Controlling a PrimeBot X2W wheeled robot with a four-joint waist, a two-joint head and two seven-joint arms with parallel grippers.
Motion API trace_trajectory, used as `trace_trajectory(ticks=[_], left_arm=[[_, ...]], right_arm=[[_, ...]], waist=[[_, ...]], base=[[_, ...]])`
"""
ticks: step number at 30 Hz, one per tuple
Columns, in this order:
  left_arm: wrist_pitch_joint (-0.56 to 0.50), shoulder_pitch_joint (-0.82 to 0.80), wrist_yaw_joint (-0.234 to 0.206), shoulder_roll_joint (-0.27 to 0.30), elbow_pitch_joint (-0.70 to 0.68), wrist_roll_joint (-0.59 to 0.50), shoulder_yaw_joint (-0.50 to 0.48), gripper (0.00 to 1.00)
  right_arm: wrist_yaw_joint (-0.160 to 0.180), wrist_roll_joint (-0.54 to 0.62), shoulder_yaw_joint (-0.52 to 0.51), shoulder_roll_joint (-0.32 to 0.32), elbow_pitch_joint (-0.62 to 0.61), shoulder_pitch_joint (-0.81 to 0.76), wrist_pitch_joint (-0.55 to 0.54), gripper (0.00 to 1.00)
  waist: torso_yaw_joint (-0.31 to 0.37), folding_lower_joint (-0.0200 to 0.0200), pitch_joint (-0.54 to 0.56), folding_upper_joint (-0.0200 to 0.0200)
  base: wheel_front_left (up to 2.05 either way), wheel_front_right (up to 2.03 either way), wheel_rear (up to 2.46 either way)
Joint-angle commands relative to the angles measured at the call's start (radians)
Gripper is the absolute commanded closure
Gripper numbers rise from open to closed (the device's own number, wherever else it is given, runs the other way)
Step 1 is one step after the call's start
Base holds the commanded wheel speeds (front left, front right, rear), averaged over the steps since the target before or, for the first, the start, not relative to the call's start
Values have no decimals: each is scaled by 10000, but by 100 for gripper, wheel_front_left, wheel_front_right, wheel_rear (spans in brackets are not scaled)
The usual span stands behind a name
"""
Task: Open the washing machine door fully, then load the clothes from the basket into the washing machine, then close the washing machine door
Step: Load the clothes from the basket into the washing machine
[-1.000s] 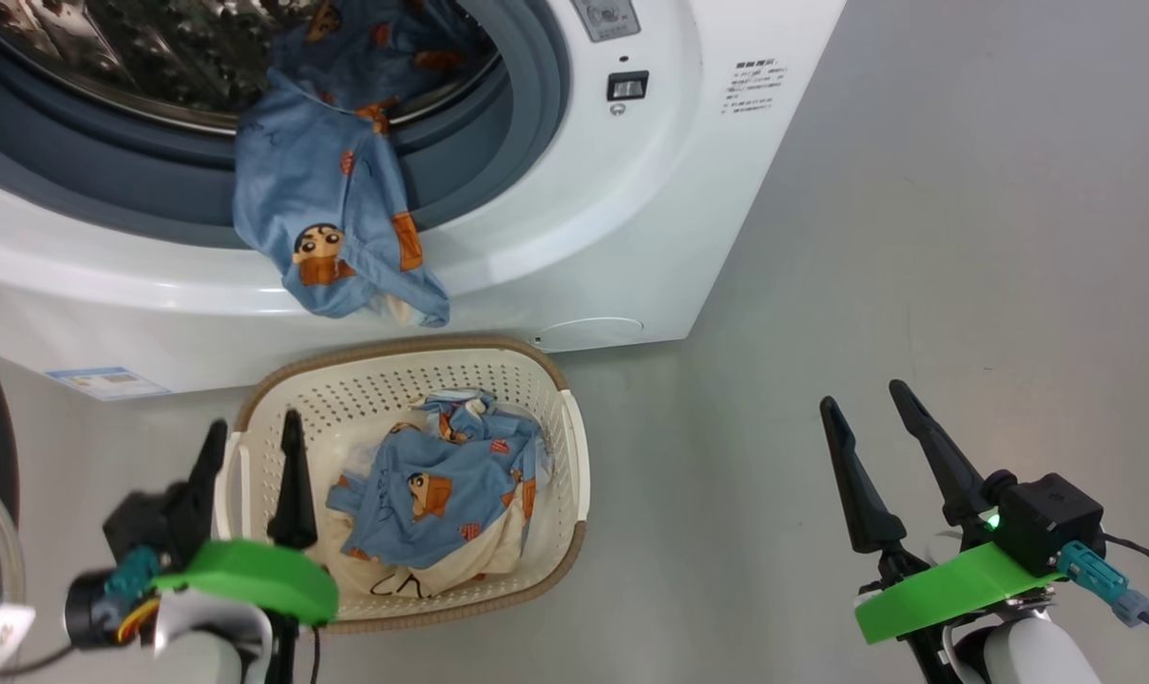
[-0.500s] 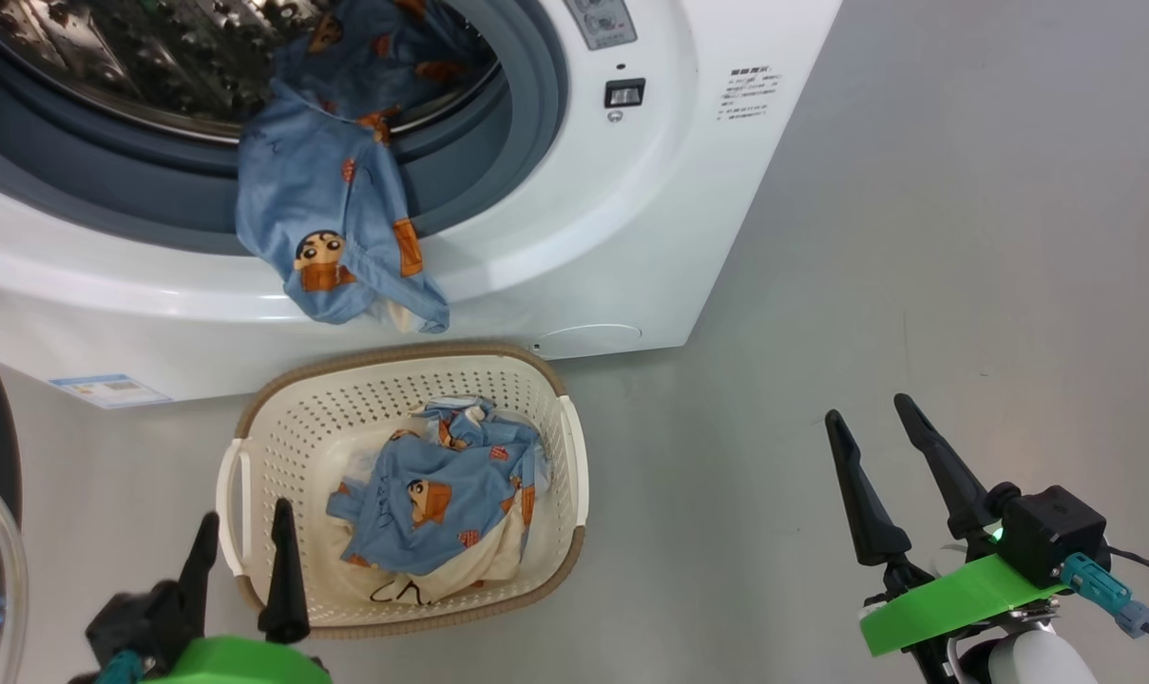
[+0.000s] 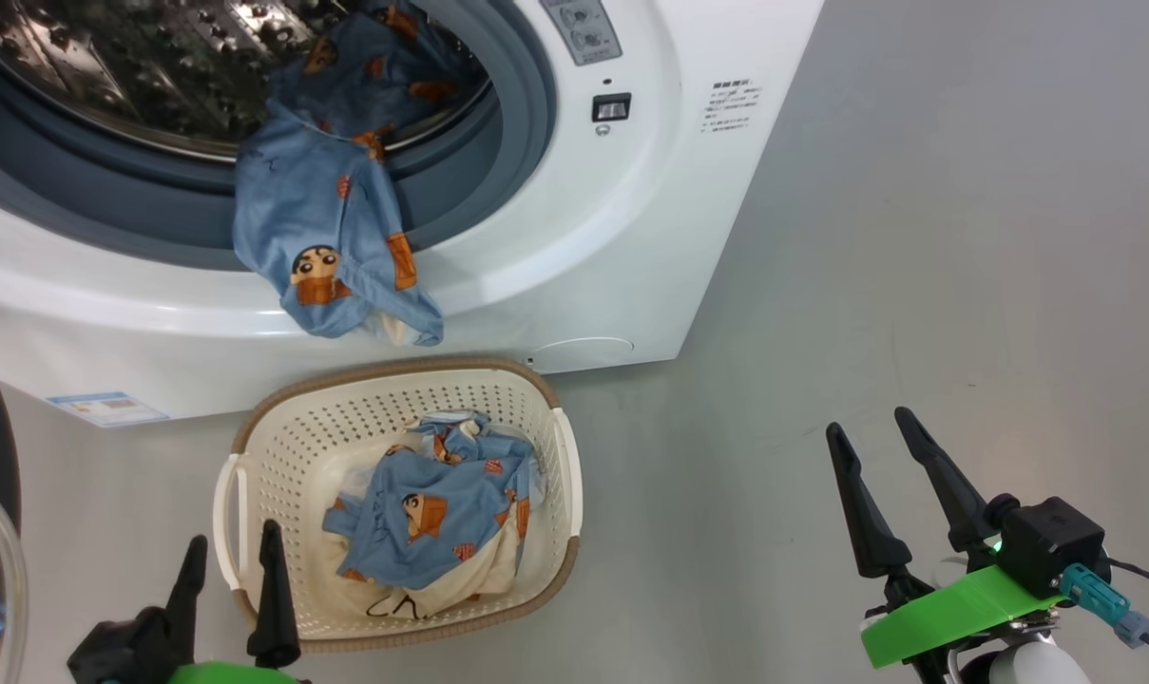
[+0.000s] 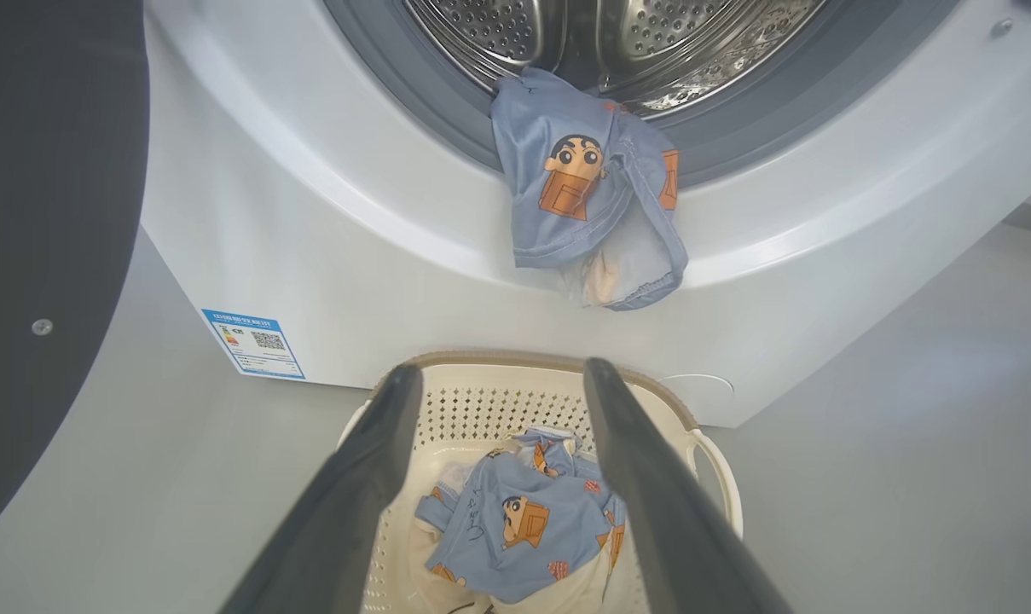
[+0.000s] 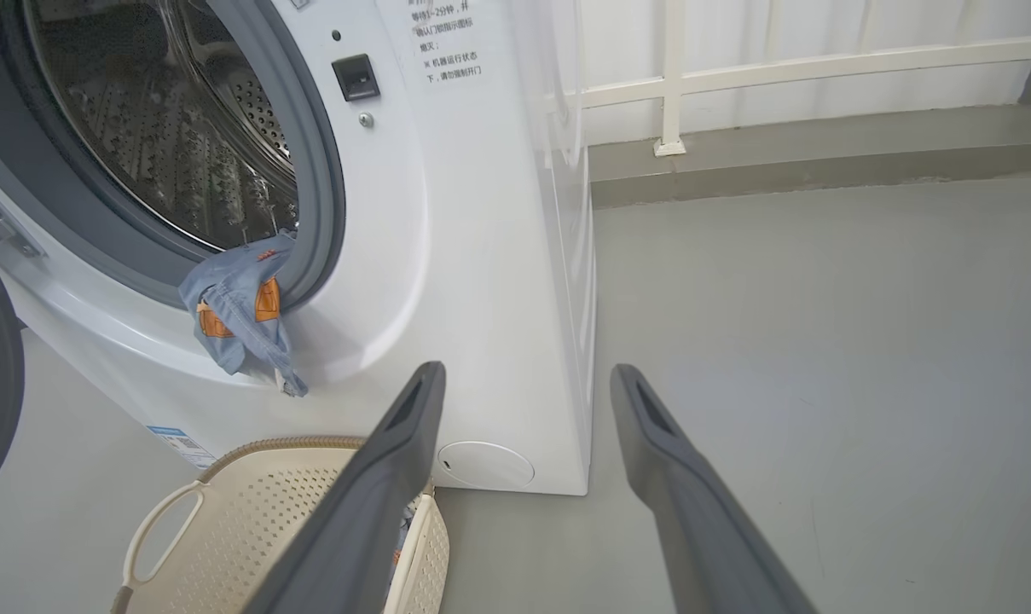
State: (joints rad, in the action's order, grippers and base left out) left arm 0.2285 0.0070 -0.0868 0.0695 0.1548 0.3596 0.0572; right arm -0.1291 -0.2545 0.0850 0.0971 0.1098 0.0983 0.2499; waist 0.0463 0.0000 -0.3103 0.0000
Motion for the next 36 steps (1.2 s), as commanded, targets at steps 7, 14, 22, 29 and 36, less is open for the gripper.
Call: trace_trajectory(ticks=[7,14,22,29,36], left_arm=[[-26,146,-76,200,-651,74,-225,0],[-142,-76,-102,269,-1005,39,-116,0],[-381,-1501,-64,415,-1053,-137,125,0],[-608,-2856,-11,556,-282,-228,248,0],[-616,-4056,-59,675,900,-198,134,0]], right_arm=[[-16,114,241,19,-275,-150,118,0],[-16,96,275,-37,-310,-73,118,0],[-16,38,388,-179,-277,200,118,0],[-16,-34,493,-314,-232,437,118,0],[-16,-75,588,-385,-193,659,118,0]], waist=[[110,0,-45,0],[271,0,-274,0],[674,0,-772,0],[1021,0,-1194,0],[1239,0,-1626,0]], base=[[0,0,0],[0,0,0],[0,0,0],[0,0,0],[0,0,0]])
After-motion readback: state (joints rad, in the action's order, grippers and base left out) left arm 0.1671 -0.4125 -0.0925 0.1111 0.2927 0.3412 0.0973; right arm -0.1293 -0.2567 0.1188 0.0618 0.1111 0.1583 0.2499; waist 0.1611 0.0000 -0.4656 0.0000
